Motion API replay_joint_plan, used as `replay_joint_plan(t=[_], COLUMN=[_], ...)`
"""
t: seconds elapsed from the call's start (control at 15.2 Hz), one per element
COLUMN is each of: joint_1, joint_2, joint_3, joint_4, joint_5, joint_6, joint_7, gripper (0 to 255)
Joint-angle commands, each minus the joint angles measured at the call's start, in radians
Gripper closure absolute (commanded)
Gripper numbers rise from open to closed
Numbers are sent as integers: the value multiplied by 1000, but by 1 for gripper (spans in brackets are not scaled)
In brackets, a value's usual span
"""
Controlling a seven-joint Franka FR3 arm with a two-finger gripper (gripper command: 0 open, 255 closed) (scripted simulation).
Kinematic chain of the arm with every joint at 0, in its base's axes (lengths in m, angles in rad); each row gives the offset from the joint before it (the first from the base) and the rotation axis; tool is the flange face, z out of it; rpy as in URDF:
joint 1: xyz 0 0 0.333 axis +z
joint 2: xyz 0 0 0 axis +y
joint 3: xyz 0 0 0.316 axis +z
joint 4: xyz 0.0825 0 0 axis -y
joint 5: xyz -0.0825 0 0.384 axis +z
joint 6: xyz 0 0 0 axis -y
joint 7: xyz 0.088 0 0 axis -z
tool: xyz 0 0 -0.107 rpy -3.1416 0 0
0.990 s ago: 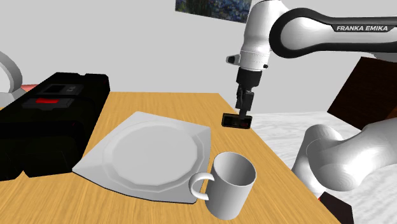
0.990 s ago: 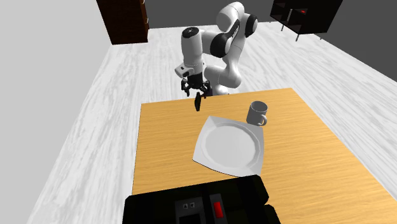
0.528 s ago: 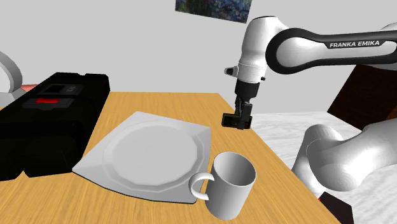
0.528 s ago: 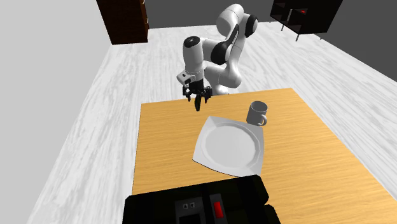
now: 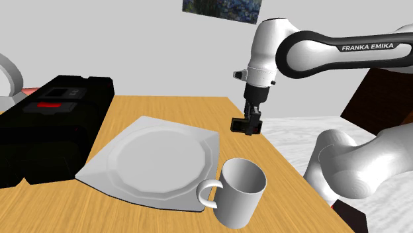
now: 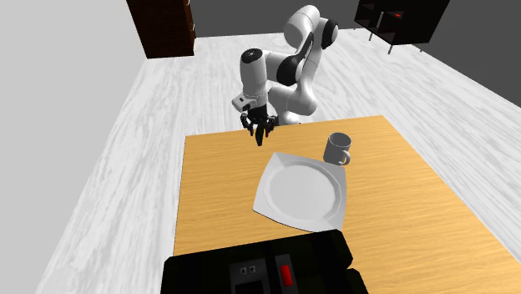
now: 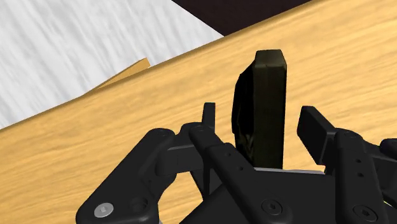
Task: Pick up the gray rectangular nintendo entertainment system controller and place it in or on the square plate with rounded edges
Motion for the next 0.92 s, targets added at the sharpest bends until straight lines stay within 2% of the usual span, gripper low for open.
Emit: replay_joint_plan(t=[0.0,0.53,0.86], joint_1=[0,0,1], joint_2=[0,0,0], joint_3=[0,0,1], joint_4=[0,0,67], joint_5=[0,0,1], joint_6=[0,0,-67], joint_7=[0,0,2], gripper=[255,255,255])
